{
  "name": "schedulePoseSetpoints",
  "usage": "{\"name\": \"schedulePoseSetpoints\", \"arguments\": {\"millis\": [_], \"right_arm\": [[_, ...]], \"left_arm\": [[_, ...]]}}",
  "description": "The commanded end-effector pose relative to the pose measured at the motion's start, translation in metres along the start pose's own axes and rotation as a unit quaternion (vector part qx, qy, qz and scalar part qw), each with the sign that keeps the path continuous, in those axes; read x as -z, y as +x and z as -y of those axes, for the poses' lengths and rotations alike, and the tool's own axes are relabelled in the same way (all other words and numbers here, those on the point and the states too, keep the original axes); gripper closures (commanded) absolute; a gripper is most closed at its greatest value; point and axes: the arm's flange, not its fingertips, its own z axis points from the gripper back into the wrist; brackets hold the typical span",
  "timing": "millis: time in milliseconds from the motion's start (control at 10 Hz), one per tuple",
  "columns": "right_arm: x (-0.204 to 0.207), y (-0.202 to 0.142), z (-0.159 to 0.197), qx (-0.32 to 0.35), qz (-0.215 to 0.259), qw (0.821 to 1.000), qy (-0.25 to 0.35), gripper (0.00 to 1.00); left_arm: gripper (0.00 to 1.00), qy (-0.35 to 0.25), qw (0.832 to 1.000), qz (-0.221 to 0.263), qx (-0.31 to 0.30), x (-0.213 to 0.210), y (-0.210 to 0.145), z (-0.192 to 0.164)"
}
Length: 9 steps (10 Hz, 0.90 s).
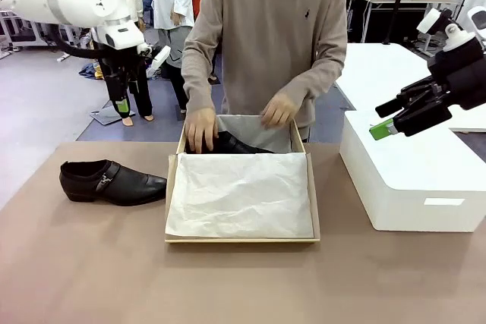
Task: Pack the shoes into the box.
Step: Place the other shoe of the Shoes into the Shoes Box.
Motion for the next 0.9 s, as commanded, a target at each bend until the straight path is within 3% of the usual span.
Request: {"name": "schedulePoseSetpoints", "arguments": {"millis": [0,100,800], "right_arm": [[0.001,0.002,0.003,-0.01,0.014,1.0,0.01,0.0],[0.001,0.002,0.003,-0.01,0.014,1.0,0.01,0.0],[0.001,0.002,0.003,-0.01,0.014,1.0,0.01,0.0]], "left_arm": [[0.0,-0.007,1.0,0.021,0.004,0.009,-0.008,0.01],[0.0,0.0,1.0,0.0,0.0,0.0,0.0,0.0],[0.0,0.0,1.0,0.0,0.0,0.0,0.0,0.0]]}}
